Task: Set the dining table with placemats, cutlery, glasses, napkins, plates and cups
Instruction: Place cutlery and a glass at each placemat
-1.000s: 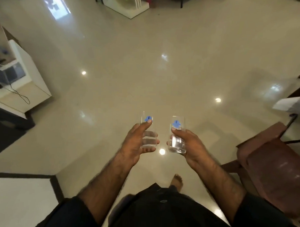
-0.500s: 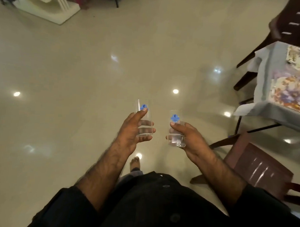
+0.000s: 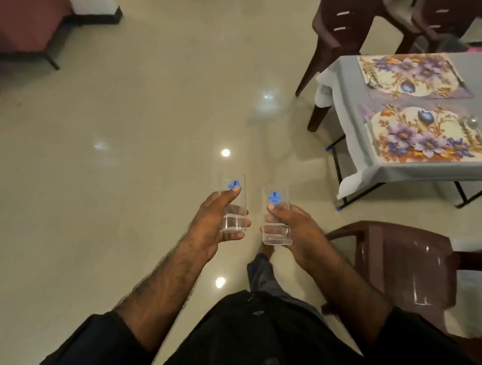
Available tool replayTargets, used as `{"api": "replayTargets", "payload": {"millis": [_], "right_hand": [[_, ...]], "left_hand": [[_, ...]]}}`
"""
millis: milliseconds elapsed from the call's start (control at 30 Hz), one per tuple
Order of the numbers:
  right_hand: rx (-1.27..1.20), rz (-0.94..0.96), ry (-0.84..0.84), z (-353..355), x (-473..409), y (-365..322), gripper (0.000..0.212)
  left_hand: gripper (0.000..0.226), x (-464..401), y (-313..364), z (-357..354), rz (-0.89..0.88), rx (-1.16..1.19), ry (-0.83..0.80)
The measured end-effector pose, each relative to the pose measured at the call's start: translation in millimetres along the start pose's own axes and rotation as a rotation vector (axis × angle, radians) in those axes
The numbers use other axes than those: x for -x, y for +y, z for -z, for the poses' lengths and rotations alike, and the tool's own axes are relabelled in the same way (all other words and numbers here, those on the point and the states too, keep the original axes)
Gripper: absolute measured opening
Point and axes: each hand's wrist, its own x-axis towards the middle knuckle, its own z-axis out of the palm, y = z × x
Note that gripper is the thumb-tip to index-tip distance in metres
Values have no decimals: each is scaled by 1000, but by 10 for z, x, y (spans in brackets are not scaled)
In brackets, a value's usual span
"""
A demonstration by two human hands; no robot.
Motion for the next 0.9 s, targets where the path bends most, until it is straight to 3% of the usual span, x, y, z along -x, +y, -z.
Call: {"api": "replayTargets", "payload": {"millis": [200,367,600,800,900], "right_hand": [[-13,34,21,179,-1098,-858,56],[2,80,31,354,-1741,-1714,53],[-167,127,296,738,-2413,-2390,37],[-415,158,513,1255,-2596,-2673,90],[-448,173,616,1595,-2527,-2679,77]], "left_hand": [[51,-1055,835,-456,9,-74,-14],[53,-1758,1519,-824,-3,-95,-58],[56,-2953,2240,-1449,47,-193,-245],[49,-3808,2703,-2358,76,-354,-447],[47,-4001,2749,-2877,90,-455,-560]]}}
